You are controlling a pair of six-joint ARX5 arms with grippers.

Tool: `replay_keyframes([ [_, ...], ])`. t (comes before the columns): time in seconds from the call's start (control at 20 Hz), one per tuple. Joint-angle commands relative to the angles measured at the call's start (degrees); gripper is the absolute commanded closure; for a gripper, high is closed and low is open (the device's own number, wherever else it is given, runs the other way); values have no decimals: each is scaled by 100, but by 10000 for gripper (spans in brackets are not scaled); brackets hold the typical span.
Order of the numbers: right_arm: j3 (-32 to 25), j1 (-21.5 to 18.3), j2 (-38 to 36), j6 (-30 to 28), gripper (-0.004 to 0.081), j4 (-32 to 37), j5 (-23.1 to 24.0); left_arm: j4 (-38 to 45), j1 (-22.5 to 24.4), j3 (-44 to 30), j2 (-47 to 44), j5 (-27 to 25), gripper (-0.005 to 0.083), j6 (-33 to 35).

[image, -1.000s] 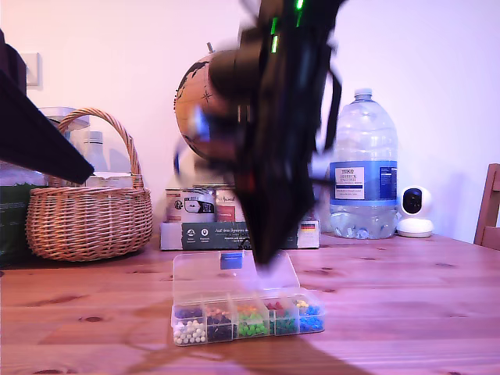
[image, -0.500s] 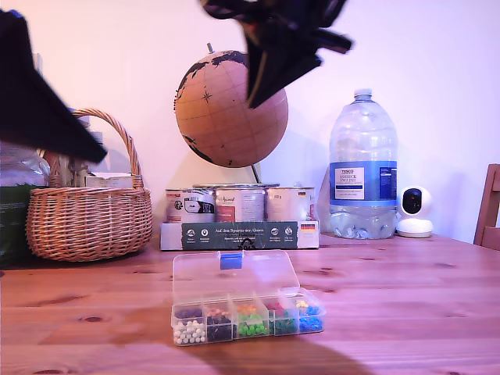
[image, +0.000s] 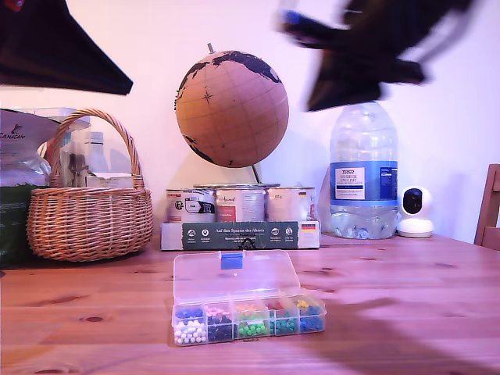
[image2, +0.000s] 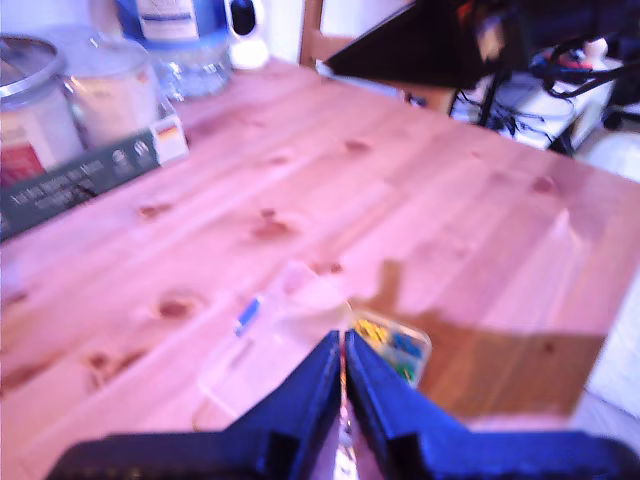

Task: Sort the loose pins on the table into their correct compartments

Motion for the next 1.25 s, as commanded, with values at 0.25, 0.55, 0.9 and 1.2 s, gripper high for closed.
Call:
replay_keyframes([
  [0.25,-1733,-136,-1563,-328,783,942,-157,101,9,2,-72,-181,797,-125],
  [0.55,-2020,131,-3088,-752,783,-153,-190,-136,4,4,-321,-162,797,-190],
  [0.9,-2020,162,-3602,-745,783,-1414,-186,-944,4,4,-315,-177,797,-188],
  [1.2,-2020,162,-3600,-745,783,-2229,-186,-1202,4,4,-315,-177,797,-188],
])
